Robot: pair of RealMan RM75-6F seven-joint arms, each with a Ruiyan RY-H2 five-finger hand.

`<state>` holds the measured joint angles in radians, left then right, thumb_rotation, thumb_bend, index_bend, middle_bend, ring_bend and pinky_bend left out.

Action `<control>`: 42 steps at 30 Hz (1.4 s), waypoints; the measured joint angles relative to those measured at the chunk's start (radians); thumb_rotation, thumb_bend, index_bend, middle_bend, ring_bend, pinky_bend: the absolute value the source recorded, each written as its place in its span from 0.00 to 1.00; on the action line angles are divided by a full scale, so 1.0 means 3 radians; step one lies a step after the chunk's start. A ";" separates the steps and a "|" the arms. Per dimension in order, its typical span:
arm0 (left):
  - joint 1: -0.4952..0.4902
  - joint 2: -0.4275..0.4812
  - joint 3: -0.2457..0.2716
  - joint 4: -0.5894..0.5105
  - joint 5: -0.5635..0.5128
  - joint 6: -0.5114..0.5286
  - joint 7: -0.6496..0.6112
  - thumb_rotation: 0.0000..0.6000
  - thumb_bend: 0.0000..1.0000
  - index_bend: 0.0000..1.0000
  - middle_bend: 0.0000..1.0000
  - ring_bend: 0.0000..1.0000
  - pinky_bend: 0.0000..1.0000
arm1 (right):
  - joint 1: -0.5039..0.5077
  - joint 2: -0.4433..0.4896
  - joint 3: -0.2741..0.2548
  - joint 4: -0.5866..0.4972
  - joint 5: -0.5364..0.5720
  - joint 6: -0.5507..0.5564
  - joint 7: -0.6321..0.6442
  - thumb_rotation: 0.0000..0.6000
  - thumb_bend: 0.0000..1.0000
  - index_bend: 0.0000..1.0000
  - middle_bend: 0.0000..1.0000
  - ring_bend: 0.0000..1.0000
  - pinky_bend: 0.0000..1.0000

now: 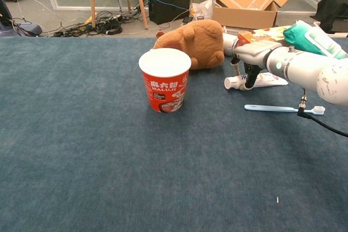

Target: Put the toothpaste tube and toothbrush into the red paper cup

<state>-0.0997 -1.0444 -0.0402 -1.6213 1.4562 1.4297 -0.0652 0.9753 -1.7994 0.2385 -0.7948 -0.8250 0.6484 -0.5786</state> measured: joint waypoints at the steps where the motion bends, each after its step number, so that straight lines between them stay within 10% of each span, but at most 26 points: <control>1: -0.0001 0.0000 0.0000 0.0000 -0.0001 -0.0002 0.0001 1.00 0.00 0.07 0.27 0.09 0.09 | -0.0001 0.0003 -0.0001 -0.0005 -0.0003 0.0006 0.0002 1.00 0.21 0.61 1.00 1.00 1.00; 42: -0.0010 -0.0035 0.0003 0.0011 -0.0034 -0.0035 0.0094 1.00 0.00 0.07 0.27 0.09 0.09 | -0.0274 0.1216 0.0120 -0.2144 0.0160 0.0710 0.0256 1.00 0.29 0.73 1.00 1.00 1.00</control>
<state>-0.1026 -1.0550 -0.0394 -1.6179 1.4459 1.4190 -0.0369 0.8932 -1.4345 0.2745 -1.4381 -0.7769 0.8615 -0.5017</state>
